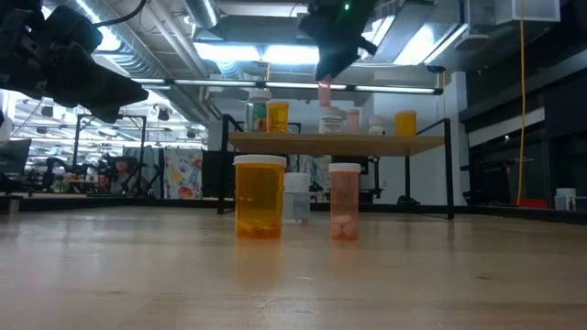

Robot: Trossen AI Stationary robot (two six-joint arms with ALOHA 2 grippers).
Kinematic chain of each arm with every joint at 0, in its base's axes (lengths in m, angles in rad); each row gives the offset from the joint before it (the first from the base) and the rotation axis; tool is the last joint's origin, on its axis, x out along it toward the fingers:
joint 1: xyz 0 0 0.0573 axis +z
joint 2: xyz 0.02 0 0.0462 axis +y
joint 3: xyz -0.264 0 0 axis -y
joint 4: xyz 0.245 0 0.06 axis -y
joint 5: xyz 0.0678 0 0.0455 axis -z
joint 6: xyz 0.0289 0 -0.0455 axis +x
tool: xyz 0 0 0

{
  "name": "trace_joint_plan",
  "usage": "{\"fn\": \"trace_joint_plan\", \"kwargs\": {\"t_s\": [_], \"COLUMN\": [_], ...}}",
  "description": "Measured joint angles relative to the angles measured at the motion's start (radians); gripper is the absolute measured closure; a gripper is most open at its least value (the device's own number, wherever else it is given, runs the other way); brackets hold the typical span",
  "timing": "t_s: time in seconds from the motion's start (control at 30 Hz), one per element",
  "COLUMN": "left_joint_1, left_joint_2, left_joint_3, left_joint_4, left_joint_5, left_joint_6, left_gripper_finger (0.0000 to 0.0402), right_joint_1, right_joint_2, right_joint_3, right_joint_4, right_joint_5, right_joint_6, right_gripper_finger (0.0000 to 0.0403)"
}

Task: Pick and place medicine bottles onto shelf by color
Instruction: Put the top red pill bottle on the shelf aligned with the other red pill bottle

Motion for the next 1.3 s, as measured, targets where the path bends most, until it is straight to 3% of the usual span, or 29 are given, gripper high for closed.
{"fn": "trace_joint_plan", "kwargs": {"t_s": [0.07,0.27,0.77,1.03,1.13,1.3], "left_joint_1": [0.0,0.0,0.0,0.0,0.0,0.0], "left_joint_2": [0.0,0.0,0.0,0.0,0.0,0.0], "left_joint_3": [0.0,0.0,0.0,0.0,0.0,0.0], "left_joint_4": [0.0,0.0,0.0,0.0,0.0,0.0], "left_joint_5": [0.0,0.0,0.0,0.0,0.0,0.0], "left_joint_6": [0.0,0.001,0.001,0.001,0.001,0.001], "left_gripper_finger": [0.0321,0.0321,0.0321,0.0321,0.0321,0.0321], "right_joint_1": [-0.031,-0.069,-0.145,-0.283,-0.32,-0.341], "right_joint_2": [0.001,0.001,0.0,0.002,0.0,0.0], "right_joint_3": [-0.014,-0.007,0.101,0.025,-0.022,-0.08], "right_joint_4": [0.009,-0.023,-0.145,-0.146,-0.079,0.027], "right_joint_5": [-0.048,-0.051,0.127,0.0,-0.073,-0.103], "right_joint_6": [0.02,0.028,0.052,0.1,0.088,0.05], "right_gripper_finger": [0.028,0.028,0.028,0.028,0.028,0.028]}}
